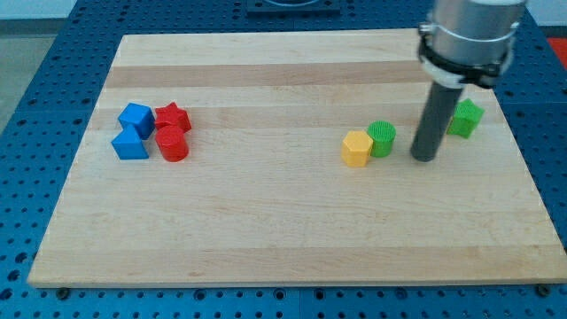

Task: Move the green star diagonal to the green circle

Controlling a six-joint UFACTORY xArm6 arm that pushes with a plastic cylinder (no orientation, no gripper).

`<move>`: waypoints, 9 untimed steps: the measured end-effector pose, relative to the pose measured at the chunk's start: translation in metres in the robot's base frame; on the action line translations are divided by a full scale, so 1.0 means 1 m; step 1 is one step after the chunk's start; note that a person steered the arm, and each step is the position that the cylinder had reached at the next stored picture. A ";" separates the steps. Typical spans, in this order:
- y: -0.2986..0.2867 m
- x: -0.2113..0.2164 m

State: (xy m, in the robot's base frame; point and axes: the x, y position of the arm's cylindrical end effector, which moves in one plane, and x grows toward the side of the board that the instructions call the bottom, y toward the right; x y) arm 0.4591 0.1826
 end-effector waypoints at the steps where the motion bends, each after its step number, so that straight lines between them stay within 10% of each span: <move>1: 0.042 -0.004; 4: 0.105 -0.043; 9: 0.015 -0.061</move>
State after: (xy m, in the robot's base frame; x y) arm 0.3981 0.1978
